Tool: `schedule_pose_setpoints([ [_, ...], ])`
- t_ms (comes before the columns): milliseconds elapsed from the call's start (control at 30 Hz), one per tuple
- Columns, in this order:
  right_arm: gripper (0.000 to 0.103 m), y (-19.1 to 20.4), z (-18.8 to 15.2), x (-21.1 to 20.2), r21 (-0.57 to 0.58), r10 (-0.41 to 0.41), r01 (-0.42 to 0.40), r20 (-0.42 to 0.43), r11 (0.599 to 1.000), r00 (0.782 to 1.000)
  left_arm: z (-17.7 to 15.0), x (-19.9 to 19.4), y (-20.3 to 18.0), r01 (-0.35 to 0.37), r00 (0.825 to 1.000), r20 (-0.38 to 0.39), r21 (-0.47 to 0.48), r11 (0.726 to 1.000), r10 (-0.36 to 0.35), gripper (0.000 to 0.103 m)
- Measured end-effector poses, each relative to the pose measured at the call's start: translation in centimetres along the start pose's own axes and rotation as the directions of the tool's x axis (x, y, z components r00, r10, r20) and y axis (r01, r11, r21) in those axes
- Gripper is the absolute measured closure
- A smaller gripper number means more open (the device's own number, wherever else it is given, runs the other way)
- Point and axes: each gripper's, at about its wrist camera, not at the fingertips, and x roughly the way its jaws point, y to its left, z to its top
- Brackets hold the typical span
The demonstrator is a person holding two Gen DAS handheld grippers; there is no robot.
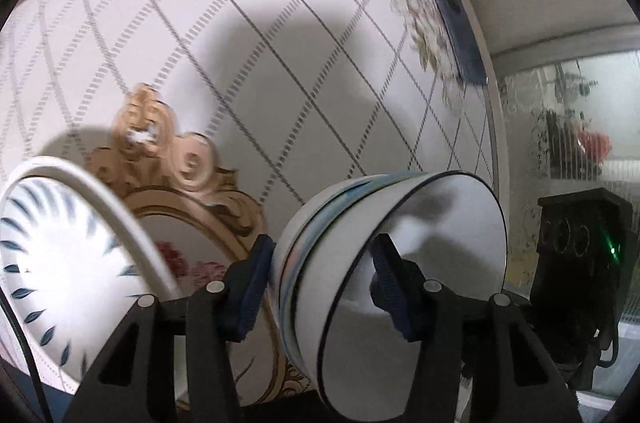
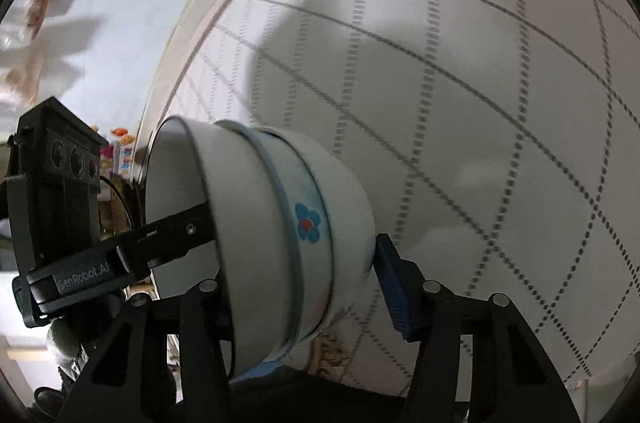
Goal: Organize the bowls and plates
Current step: 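Lift the bowl stack with both tools and carry it over the plate stack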
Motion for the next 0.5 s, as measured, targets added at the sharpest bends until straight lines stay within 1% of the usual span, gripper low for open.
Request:
schedule_pose_setpoints([
  [133, 0.046, 3.9, 0.7, 0.4, -0.087, 0.003, -0.005, -0.019, 0.996, 1.000, 0.2, -3.4, 2.3, -0.007, 0.997, 0.078, -0.048, 0.999, 0.011, 0.054],
  [267, 0.046, 8.2, 1.9, 2.3, -0.171, 0.020, -0.030, -0.058, 0.985, 0.998, -0.2, -6.3, 5.9, -0.008, 0.990, 0.140, -0.131, 0.991, 0.026, 0.054],
  [367, 0.046, 11.2, 2.4, 4.3, -0.236, 0.032, -0.056, -0.106, 0.970, 0.994, -0.9, -8.0, 9.1, -0.007, 0.985, 0.169, -0.202, 0.979, 0.042, 0.054],
  [500, 0.046, 14.5, 2.4, 7.6, -0.305, 0.028, -0.080, -0.169, 0.949, 0.985, -2.2, -9.1, 13.4, -0.007, 0.980, 0.189, -0.295, 0.956, 0.065, 0.054],
])
